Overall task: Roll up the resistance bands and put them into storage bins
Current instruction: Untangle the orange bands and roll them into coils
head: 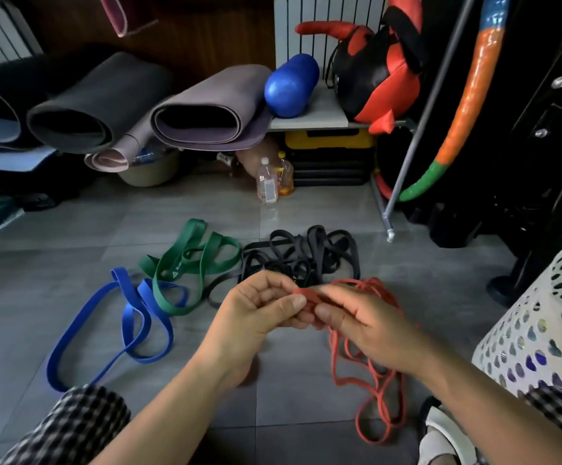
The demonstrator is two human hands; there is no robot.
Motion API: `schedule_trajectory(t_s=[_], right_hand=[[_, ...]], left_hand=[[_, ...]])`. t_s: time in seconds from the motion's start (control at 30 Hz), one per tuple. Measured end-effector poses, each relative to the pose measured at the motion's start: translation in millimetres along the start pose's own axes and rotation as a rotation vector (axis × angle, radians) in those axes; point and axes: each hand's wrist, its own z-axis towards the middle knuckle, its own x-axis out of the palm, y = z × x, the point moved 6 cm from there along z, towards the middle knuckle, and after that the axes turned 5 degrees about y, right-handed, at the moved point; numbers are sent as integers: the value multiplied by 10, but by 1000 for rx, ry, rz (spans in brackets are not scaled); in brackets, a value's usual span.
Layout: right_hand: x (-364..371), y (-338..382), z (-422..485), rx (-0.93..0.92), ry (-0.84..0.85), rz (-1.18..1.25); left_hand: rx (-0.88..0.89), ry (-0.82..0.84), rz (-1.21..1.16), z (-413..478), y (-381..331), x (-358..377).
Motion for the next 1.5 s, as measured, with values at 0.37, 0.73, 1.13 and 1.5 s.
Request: schedule_trajectory(t_s=[0.37, 0.73, 1.13, 1.5], right_hand=[[-34, 174, 1, -182, -203, -623], [-79, 124, -33, 25, -247, 437], [-2, 25, -24, 120, -240, 450], [-42, 102, -80, 89, -335, 518]], left_hand=[[-184, 1, 30, -12, 99, -55], [57, -111, 68, -28, 69, -119], [-33, -84, 363, -63, -40, -36], [-104, -38, 7, -77, -18, 81]])
